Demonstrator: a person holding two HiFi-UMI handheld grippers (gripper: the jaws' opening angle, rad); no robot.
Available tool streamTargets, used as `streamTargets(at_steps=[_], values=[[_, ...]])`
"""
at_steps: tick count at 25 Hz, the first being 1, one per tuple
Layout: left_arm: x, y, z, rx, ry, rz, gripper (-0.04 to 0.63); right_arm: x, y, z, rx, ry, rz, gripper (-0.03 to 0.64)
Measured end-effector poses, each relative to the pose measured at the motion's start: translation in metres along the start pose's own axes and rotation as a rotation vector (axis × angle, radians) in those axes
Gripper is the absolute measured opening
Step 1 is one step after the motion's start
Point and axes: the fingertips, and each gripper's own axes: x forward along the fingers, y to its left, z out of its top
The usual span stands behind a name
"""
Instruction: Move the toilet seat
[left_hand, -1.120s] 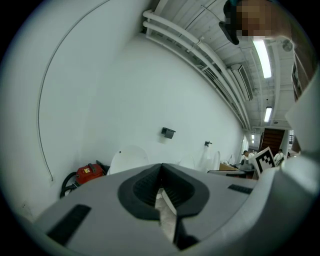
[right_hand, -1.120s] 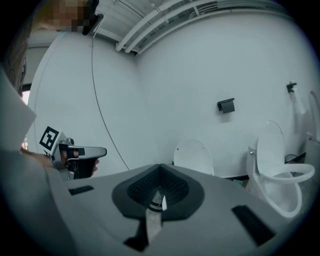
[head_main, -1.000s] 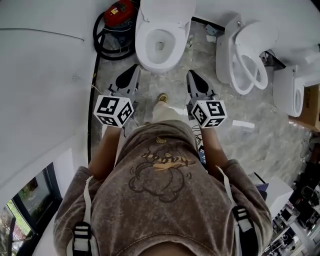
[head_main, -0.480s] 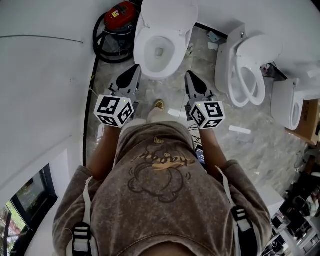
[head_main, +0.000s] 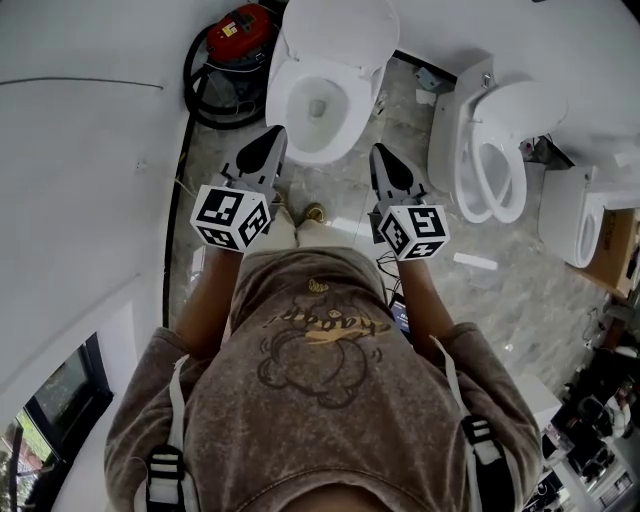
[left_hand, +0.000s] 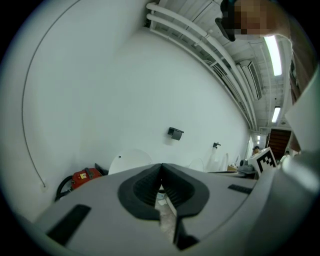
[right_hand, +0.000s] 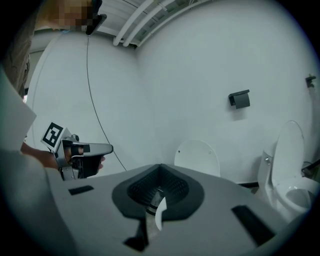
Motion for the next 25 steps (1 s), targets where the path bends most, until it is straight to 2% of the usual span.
streamTargets(at_steps=[11,17,25], values=[[0.022,0.039,0.005,0.007,0.036,-0.076,0.009,0.038,0.011,-0.005,0.029,0.002,-0.056,0.000],[0.043,0.053,-0.011,0.016,0.083,-0.125,0.009,0.057,0.007,-0.017,0.031,0.020,-0.078,0.000],[0.067,0.068,-0.034,0.009,0.118,-0.141,0.009,0.076,-0.016,-0.039,0.038,0.046,-0.113,0.000]])
